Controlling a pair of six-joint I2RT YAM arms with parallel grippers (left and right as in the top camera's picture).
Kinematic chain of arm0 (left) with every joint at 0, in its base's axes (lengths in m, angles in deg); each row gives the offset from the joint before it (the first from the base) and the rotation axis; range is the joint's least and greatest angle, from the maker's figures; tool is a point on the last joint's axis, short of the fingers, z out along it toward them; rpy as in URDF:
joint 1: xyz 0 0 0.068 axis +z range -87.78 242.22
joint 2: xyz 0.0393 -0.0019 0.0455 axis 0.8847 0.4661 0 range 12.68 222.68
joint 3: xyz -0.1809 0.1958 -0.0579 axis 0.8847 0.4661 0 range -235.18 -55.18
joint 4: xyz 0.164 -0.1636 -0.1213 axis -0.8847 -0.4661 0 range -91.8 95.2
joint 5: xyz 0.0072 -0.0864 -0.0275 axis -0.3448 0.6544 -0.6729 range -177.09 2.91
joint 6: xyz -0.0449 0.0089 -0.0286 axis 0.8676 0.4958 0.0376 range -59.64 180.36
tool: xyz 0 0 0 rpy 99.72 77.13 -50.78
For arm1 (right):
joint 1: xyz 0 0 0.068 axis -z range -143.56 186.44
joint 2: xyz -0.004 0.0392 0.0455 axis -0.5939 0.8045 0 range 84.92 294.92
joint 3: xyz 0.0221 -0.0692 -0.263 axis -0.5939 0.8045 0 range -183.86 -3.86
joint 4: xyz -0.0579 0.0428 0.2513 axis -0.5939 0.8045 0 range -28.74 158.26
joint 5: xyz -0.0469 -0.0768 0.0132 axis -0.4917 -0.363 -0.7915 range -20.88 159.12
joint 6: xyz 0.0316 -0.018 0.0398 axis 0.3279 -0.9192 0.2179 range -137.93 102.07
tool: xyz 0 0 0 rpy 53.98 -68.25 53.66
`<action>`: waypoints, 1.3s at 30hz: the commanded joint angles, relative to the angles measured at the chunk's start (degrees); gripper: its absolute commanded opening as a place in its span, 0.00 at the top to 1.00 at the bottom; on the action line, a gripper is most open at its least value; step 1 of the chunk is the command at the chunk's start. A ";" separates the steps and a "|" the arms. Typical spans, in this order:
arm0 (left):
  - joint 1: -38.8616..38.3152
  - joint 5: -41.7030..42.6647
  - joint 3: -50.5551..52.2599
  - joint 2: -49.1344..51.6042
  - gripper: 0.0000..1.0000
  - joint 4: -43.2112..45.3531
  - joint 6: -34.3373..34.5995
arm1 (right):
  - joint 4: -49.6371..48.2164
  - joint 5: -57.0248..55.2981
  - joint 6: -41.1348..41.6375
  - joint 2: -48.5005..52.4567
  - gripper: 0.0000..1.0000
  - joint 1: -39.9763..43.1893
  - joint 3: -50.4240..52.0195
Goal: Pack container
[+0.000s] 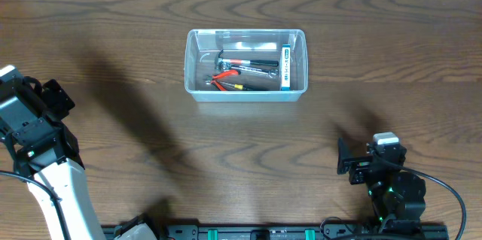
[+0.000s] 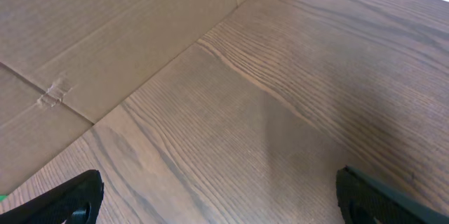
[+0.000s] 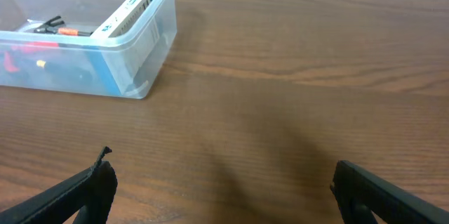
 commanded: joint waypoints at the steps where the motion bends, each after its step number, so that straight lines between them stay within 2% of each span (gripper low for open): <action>1: 0.28 -0.46 -1.01 0.26 0.02 0.04 -0.76 | -0.07 0.48 -0.20 -0.57 0.01 -0.74 0.37; 31: 0.28 -0.46 -0.94 0.02 0.02 0.02 -0.79 | -0.07 0.46 -0.22 -0.55 0.01 -0.74 0.37; 36: -0.98 -0.48 -0.35 -5.53 0.02 -2.71 -0.79 | -0.07 0.46 -0.22 -0.55 0.01 -0.74 0.37; 39: -6.19 -0.46 0.20 -11.06 0.02 -5.03 -0.76 | -0.07 0.46 -0.22 -0.55 0.01 -0.74 0.37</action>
